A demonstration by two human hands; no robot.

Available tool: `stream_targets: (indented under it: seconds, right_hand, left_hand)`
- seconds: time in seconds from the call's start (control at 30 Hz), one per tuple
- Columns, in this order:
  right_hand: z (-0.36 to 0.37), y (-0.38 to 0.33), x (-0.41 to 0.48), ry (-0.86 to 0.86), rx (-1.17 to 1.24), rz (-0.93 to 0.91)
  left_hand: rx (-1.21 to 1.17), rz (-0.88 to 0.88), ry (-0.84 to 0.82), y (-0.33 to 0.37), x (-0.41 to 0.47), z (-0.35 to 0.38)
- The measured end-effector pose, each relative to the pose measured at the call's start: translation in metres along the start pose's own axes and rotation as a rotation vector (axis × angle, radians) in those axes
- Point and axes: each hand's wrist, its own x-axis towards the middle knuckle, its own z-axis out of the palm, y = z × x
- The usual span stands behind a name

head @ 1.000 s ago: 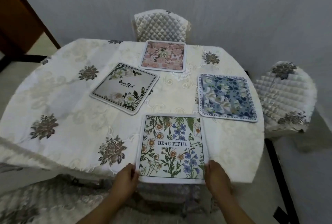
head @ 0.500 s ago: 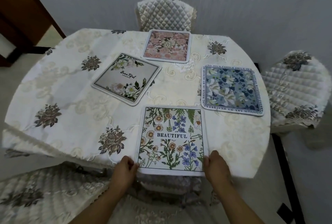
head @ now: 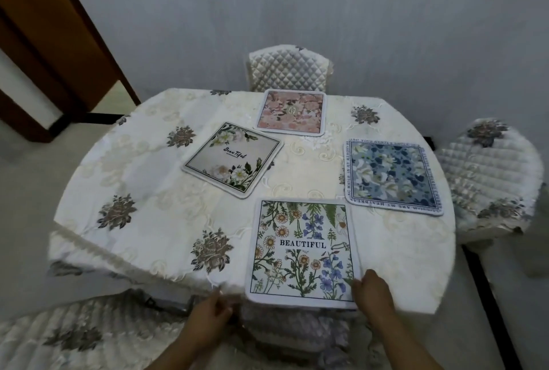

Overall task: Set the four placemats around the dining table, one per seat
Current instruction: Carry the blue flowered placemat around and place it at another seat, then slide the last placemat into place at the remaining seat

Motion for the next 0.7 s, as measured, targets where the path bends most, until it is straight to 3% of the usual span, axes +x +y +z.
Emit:
stream_targets:
  seconds: [0.17, 0.33, 0.5, 0.7]
  right_hand:
    - [-0.004, -0.040, -0.050, 0.088, -0.158, -0.016]
    - [0.017, -0.122, -0.121, 0.146, -0.399, -0.192]
    - [0.055, -0.223, -0.194, 0.137, -0.428, -0.324]
    - [0.091, -0.307, -0.239, 0.169, -0.427, -0.438]
  left_hand:
    - [0.047, 0.052, 0.033, -0.031, -0.008, -0.051]
    - [0.327, 0.230, 0.090, -0.065, -0.012, -0.123]
    - [0.537, 0.400, 0.229, -0.099, -0.025, -0.214]
    - [0.570, 0.454, 0.308, -0.118, -0.022, -0.294]
